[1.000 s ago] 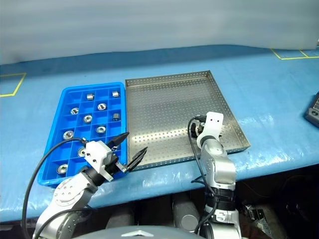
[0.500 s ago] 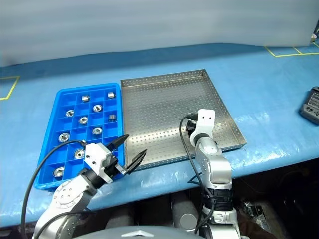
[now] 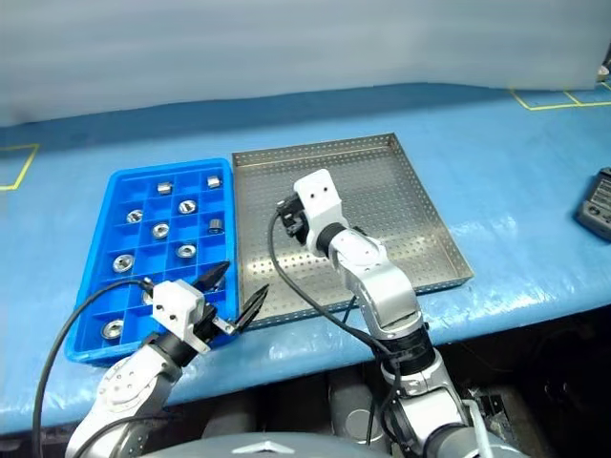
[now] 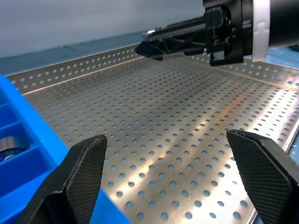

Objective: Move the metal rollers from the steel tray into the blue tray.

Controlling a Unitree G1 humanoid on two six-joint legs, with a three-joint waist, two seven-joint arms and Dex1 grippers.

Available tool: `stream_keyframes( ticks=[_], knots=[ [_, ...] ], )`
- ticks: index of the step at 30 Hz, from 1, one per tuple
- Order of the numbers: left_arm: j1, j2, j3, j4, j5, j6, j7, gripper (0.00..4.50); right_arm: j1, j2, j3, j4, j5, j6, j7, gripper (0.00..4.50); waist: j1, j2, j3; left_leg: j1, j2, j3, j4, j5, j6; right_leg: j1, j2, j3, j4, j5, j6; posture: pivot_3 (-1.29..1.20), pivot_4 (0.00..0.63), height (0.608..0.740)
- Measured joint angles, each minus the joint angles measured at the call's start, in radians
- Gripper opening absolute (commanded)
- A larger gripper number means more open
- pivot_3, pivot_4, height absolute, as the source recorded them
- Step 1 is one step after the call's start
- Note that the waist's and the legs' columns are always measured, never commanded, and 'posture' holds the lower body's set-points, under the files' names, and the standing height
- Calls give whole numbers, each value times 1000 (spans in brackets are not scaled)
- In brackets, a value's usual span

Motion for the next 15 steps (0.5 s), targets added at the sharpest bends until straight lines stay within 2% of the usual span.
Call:
stream_keyframes(
  ticks=[10, 15],
  knots=[
    [248, -51, 49, -86, 79, -95, 109, 4500, -33, 19, 191, 74, 37, -38, 205, 1711, 126, -3, 2, 0, 0, 1, 0, 0, 0, -1, -1, -1, -1, -2, -3, 275, 150, 740],
    [332, -77, 50, -115, 108, -150, 137, 4500, -31, 26, 241, 94, 50, -45, 261, 1711, 160, -5, 3, -1, 0, 2, 0, 0, 0, -1, -2, -1, -2, -3, -3, 318, 150, 740]
  ],
)
